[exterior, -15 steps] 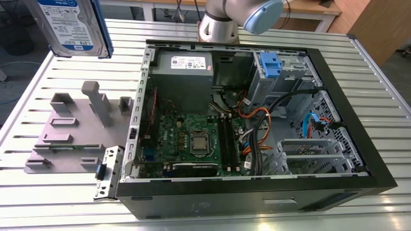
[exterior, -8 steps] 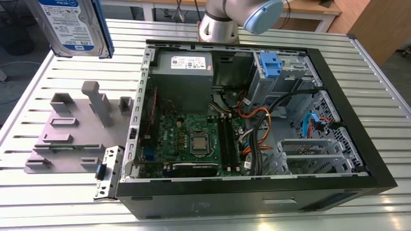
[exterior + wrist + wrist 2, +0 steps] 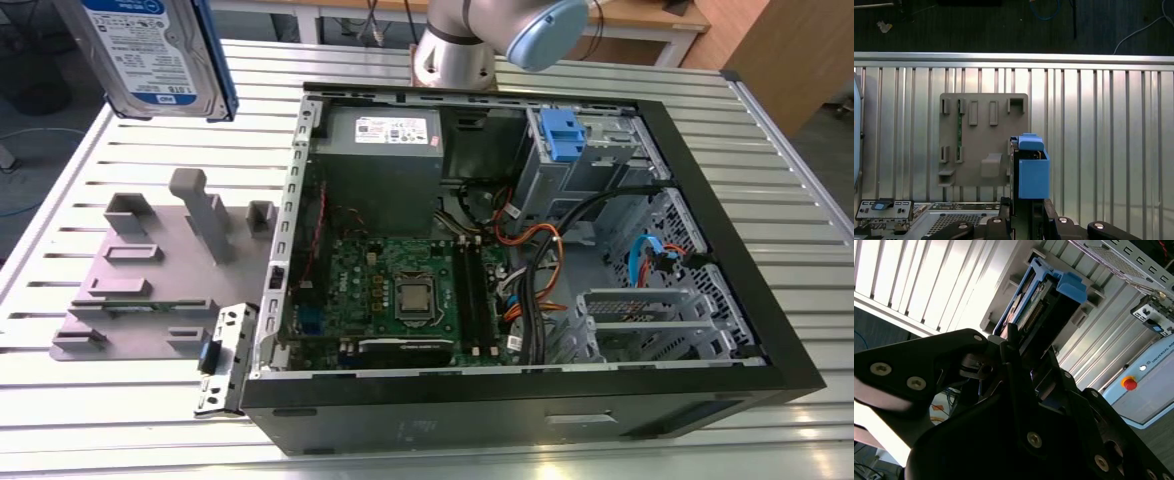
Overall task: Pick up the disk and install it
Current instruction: 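Pick up the disk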
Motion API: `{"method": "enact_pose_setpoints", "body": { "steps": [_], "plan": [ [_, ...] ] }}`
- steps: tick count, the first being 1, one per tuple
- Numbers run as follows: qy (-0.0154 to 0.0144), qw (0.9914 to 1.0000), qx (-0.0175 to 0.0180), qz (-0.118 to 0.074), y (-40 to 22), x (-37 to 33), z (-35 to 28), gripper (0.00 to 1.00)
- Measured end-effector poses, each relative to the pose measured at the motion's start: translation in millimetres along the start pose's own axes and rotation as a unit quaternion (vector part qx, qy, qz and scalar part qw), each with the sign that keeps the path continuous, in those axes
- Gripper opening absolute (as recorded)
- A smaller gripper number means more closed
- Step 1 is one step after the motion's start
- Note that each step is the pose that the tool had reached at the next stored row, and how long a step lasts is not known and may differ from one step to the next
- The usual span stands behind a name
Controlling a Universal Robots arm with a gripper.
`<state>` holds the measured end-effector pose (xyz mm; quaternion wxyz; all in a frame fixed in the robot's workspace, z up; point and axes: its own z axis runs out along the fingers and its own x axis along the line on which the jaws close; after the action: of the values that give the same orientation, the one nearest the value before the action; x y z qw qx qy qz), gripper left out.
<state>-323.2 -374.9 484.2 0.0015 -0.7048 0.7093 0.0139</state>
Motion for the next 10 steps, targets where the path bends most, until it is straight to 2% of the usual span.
{"method": "enact_pose_setpoints", "body": {
  "steps": [10],
  "plan": [
    [0.0000, 1.00000, 0.0000, 0.000, -3.6, 0.0, -0.1, 0.35]
  ]
}}
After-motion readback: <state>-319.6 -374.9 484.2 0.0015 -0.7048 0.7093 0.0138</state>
